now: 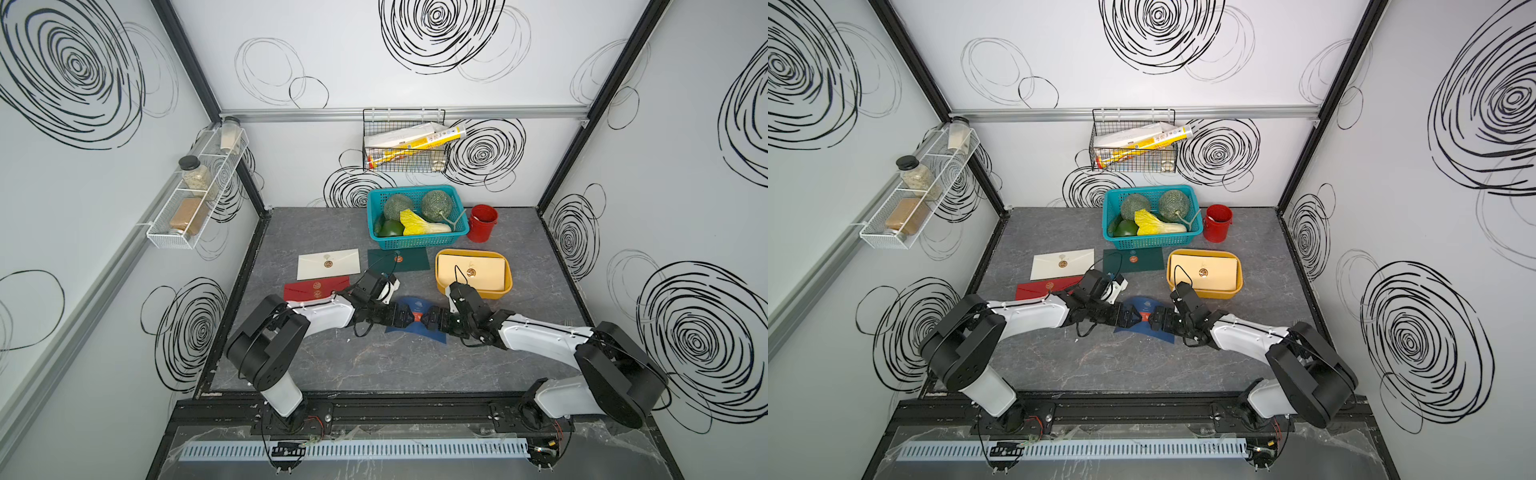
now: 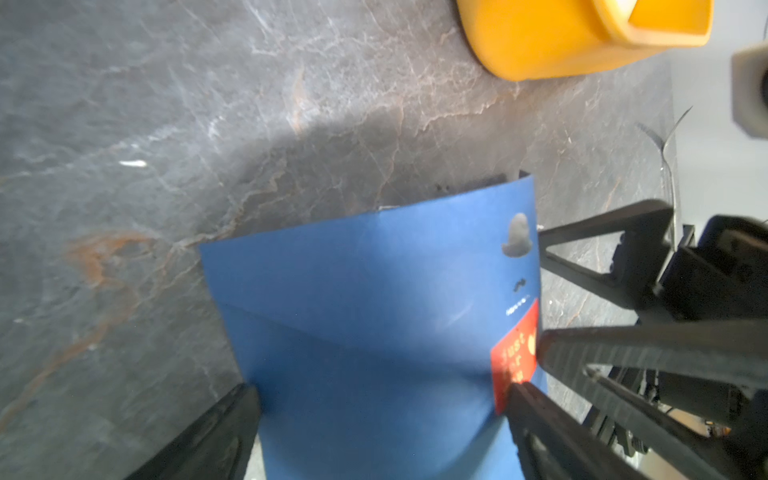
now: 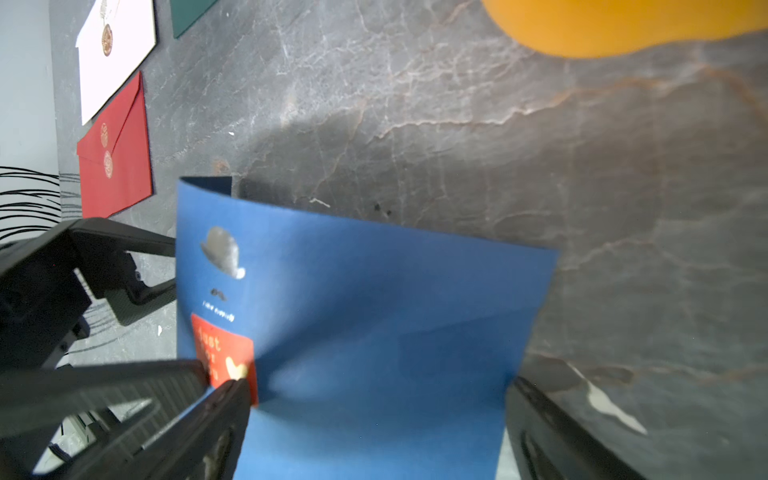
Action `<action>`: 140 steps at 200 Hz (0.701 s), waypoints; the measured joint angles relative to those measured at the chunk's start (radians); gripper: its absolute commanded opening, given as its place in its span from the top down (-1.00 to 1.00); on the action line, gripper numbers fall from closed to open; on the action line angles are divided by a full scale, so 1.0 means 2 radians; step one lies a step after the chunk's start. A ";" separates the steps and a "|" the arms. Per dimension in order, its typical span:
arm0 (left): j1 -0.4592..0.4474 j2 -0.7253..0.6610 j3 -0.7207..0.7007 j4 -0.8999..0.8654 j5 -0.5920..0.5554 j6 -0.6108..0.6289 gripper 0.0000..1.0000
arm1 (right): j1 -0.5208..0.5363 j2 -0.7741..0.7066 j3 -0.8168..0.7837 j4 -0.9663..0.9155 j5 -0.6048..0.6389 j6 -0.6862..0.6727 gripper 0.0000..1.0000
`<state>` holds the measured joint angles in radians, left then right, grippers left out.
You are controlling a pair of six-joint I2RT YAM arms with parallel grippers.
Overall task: Put the sealed envelopes into the storage box
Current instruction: Pick up the envelope from the center of the board.
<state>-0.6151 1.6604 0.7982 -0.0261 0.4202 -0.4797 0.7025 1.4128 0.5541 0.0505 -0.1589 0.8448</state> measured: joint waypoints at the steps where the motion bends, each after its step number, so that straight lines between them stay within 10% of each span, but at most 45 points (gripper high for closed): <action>1: 0.000 0.000 0.000 0.000 0.000 0.000 -0.98 | 0.000 0.001 0.000 0.001 0.000 0.000 -0.97; 140: -0.024 0.005 0.023 -0.048 -0.035 0.008 -0.82 | -0.001 0.047 0.034 0.022 -0.030 -0.030 -0.94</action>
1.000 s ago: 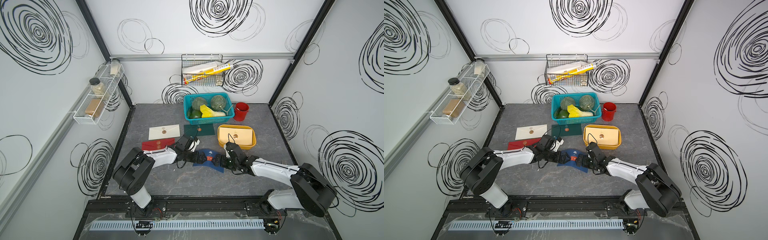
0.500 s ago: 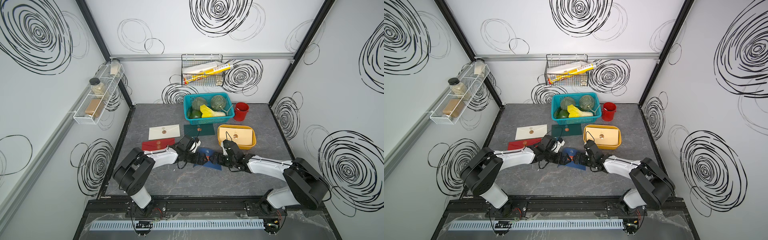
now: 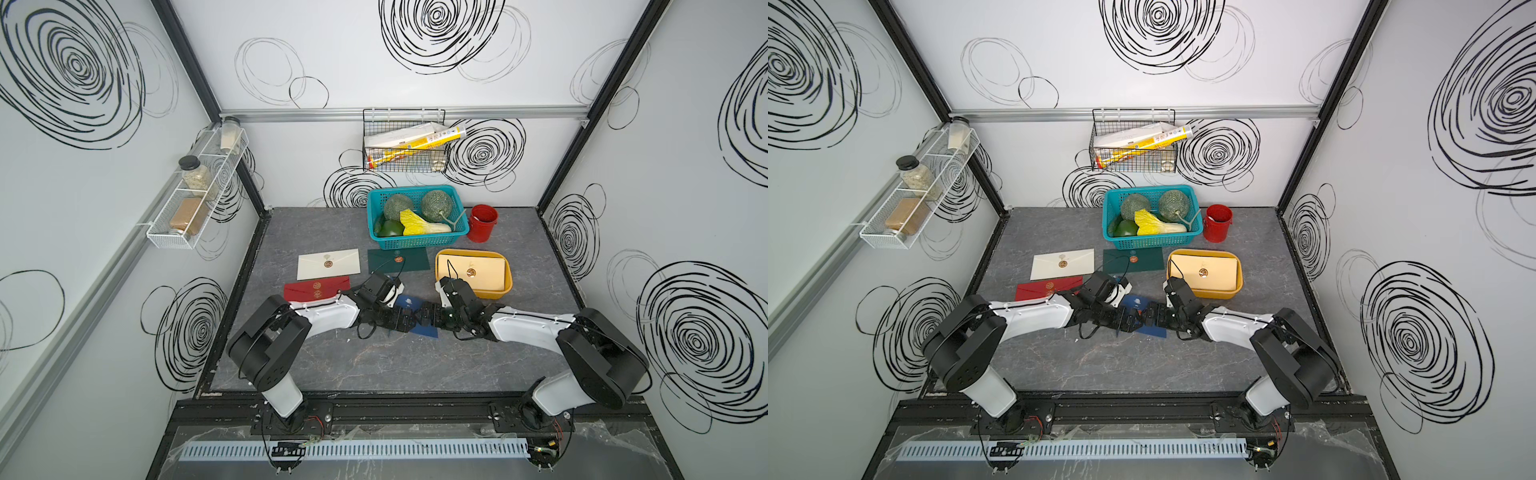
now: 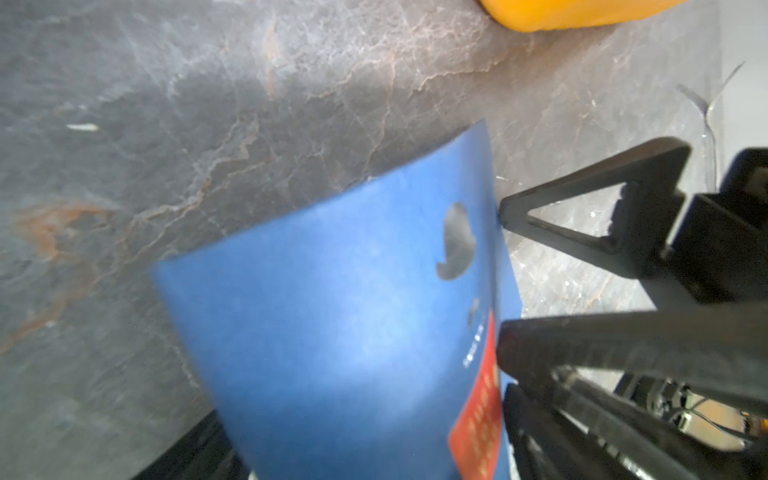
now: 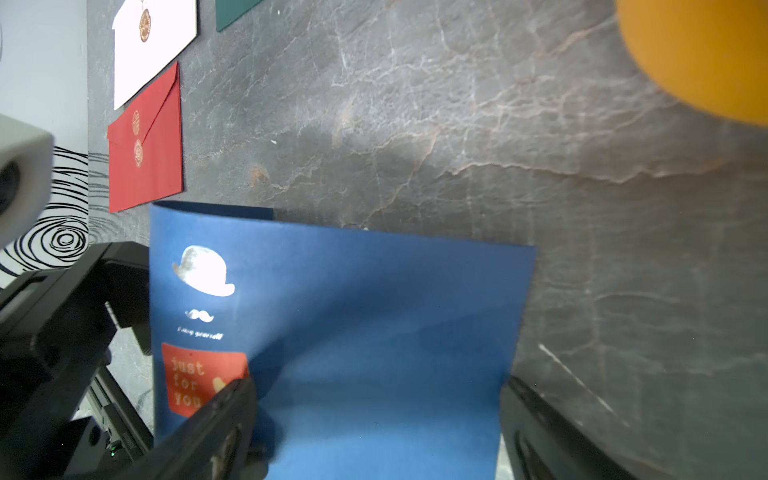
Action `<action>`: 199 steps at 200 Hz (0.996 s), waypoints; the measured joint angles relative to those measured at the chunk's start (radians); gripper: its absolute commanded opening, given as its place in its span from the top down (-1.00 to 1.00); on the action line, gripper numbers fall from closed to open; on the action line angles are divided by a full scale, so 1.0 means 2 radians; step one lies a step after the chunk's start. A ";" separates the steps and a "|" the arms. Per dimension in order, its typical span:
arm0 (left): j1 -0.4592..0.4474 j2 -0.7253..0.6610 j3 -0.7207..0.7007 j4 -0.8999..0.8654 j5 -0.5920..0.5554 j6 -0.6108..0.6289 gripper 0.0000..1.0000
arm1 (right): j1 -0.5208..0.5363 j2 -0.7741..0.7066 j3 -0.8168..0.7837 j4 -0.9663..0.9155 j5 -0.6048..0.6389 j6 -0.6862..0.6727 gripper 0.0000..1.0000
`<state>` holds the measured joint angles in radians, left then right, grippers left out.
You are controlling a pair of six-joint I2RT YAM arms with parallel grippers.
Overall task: Put the sealed envelopes into the storage box
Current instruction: Pick up the envelope from the center of the board.
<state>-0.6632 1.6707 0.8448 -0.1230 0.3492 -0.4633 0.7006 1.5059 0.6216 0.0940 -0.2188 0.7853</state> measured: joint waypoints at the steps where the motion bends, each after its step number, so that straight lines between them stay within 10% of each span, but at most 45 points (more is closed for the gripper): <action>1: 0.000 0.000 0.001 -0.001 -0.001 0.000 -0.82 | 0.000 0.000 0.000 -0.001 0.000 -0.001 -0.94; 85: -0.008 0.008 0.014 -0.022 -0.037 -0.004 -0.69 | -0.032 -0.042 0.021 -0.128 0.006 -0.074 -0.98; 199: -0.009 0.008 0.015 -0.028 -0.034 0.038 -0.72 | -0.086 0.045 0.231 -0.237 -0.099 -0.465 -0.38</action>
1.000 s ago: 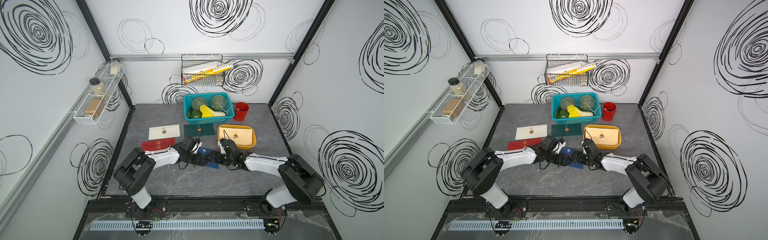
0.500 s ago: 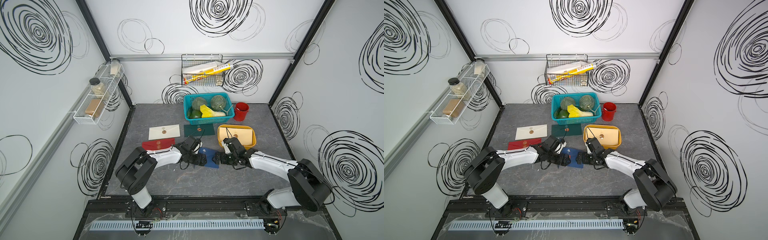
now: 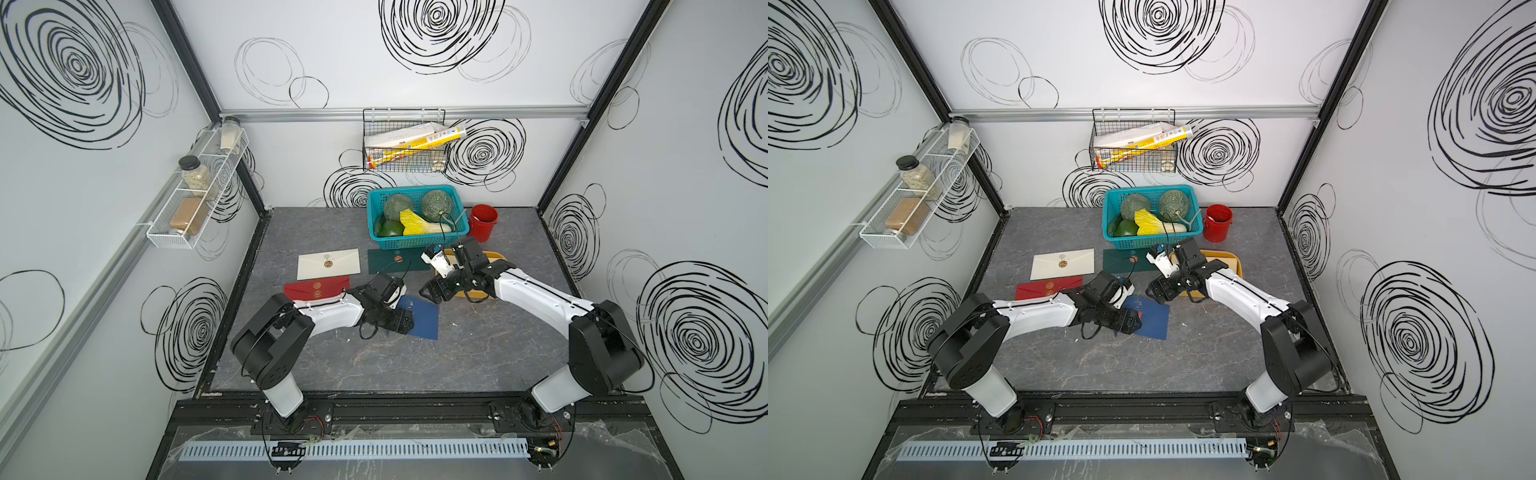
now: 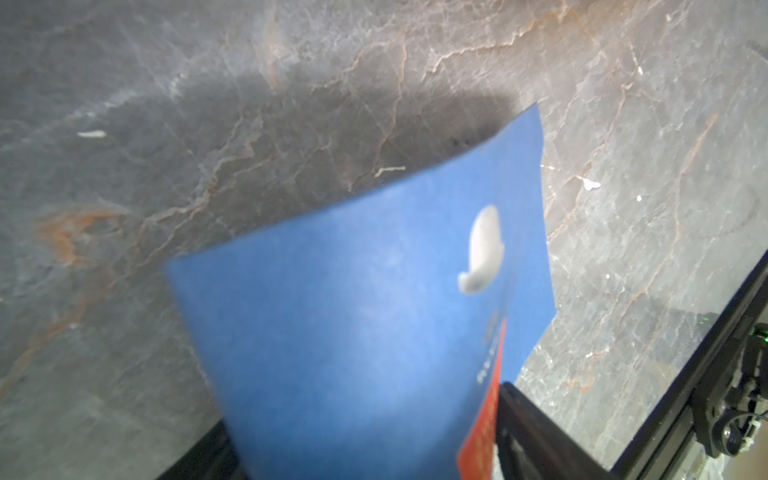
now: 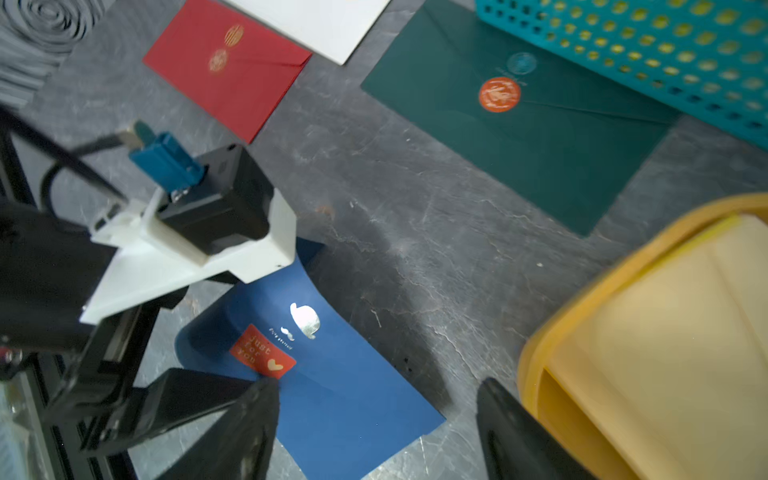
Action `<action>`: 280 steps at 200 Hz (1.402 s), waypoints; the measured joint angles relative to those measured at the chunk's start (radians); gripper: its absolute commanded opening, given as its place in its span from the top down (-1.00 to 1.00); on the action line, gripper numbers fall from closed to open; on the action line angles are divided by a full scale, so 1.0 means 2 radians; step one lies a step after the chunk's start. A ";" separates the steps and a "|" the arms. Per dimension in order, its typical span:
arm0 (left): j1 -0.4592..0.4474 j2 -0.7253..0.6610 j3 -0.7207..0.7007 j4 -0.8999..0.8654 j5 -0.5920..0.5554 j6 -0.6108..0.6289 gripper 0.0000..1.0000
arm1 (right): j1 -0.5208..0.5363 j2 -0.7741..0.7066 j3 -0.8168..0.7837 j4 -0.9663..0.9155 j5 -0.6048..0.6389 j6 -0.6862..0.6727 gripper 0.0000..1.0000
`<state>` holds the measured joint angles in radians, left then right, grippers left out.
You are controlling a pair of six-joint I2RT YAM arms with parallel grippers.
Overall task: Put the sealed envelopes into the storage box
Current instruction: Pick up the envelope from the center of the board.
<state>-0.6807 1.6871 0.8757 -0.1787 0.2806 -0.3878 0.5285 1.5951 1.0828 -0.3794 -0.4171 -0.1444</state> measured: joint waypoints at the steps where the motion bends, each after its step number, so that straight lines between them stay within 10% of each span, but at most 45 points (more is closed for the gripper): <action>1: 0.000 0.000 0.000 0.000 0.000 0.000 -0.72 | 0.000 0.002 0.001 -0.001 -0.001 -0.002 -0.38; 171: 0.000 0.000 0.000 -0.001 0.002 0.008 -0.73 | 0.000 0.131 0.059 -0.010 -0.165 -0.122 -0.08; 199: 0.002 0.000 0.000 -0.002 0.005 0.011 -0.73 | 0.000 0.149 0.061 -0.017 -0.187 -0.143 0.39; 280: 0.009 0.000 0.000 -0.003 0.016 0.012 -0.73 | -0.005 0.159 0.064 -0.040 -0.219 -0.171 0.85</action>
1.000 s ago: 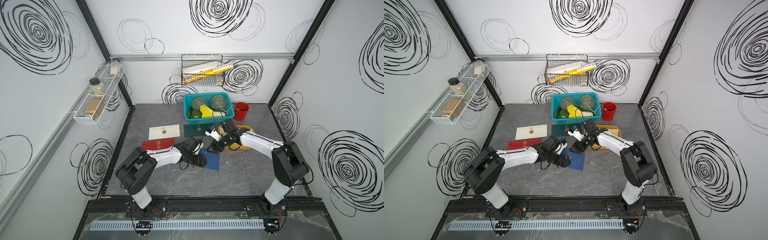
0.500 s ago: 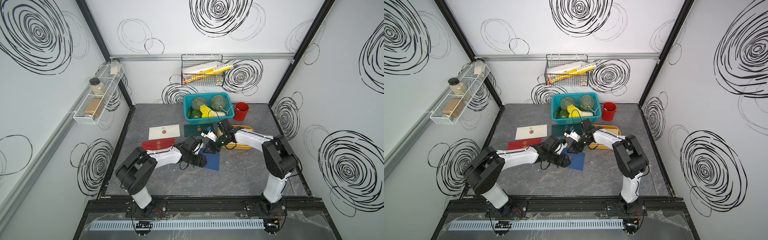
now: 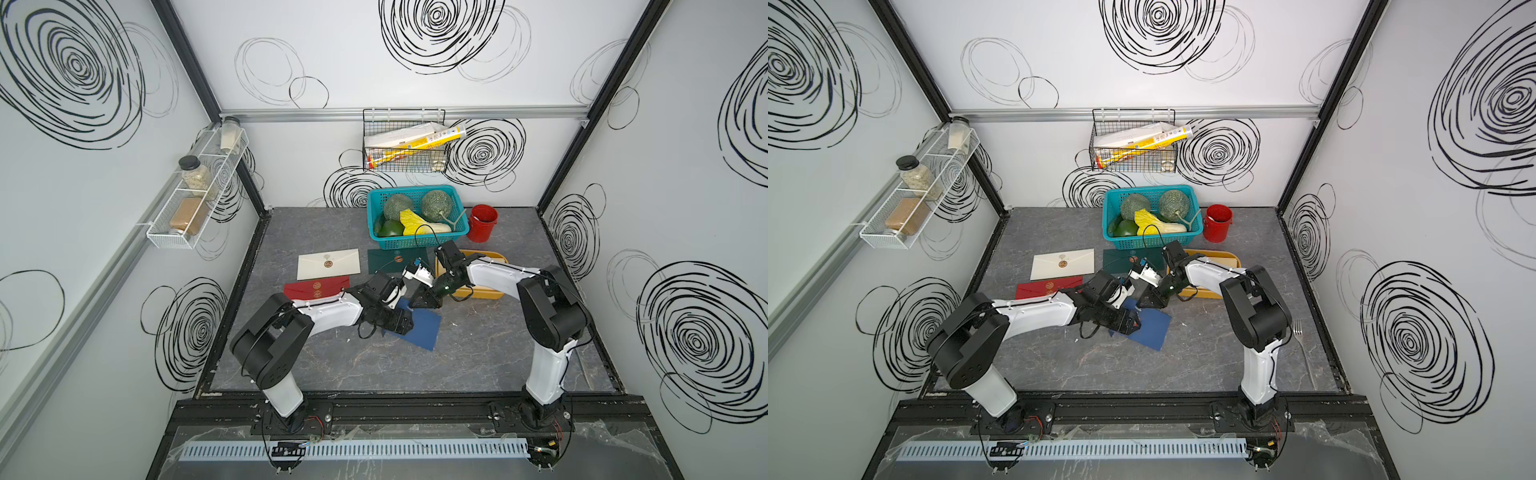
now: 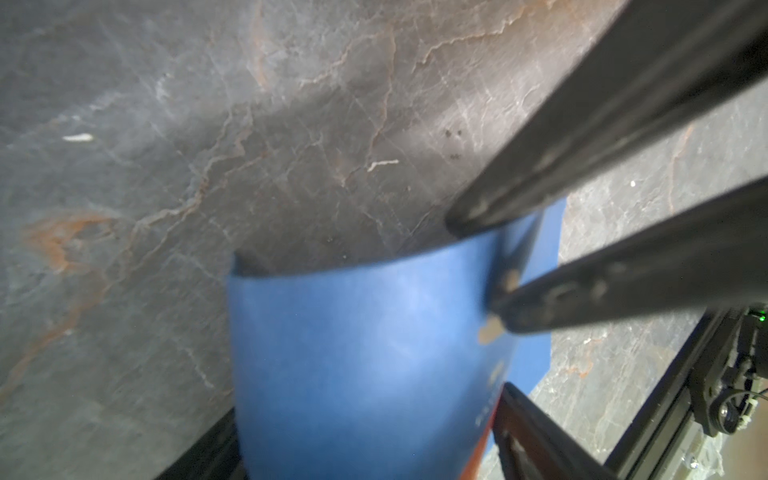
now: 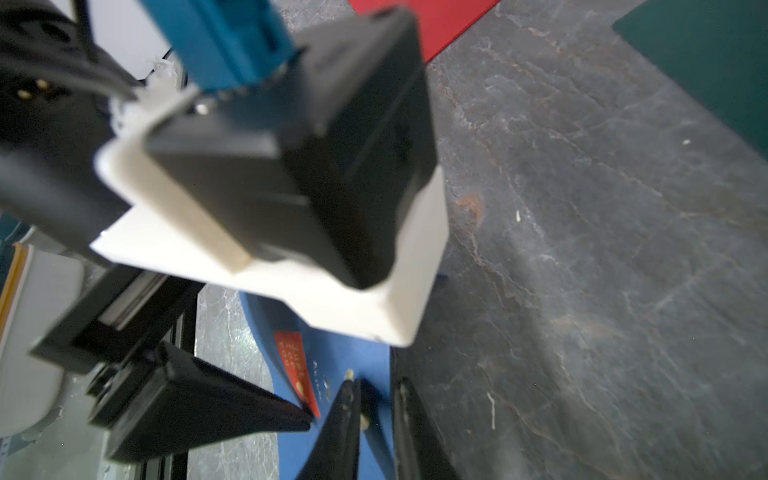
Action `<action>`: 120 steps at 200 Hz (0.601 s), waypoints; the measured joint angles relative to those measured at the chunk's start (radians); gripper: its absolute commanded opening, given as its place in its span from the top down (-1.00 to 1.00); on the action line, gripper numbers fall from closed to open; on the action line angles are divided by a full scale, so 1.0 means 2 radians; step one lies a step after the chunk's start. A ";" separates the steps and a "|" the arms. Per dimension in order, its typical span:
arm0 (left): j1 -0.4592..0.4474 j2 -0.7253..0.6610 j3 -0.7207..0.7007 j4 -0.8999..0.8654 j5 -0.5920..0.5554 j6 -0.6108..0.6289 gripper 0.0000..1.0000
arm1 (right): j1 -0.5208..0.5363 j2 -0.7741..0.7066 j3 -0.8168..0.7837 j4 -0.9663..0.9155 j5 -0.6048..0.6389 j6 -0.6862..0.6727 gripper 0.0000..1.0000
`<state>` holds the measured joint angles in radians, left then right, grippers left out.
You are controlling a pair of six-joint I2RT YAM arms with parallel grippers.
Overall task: Put the sealed envelopes into the storage box
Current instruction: Pick up the envelope from the center of the board.
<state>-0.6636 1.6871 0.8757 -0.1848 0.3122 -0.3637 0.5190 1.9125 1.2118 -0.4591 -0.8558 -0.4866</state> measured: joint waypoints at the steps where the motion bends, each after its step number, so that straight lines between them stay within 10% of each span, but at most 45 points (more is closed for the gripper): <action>1: 0.000 0.000 0.000 0.000 0.000 0.000 -0.73 | 0.000 0.000 0.000 -0.001 0.000 0.001 0.85; 120: 0.056 -0.066 -0.003 -0.056 -0.026 -0.011 -0.95 | -0.002 -0.001 0.002 -0.018 0.013 0.042 1.00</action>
<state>-0.5514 1.5543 0.8703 -0.2958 0.2596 -0.3859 0.5159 1.9114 1.2163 -0.4950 -0.8303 -0.4019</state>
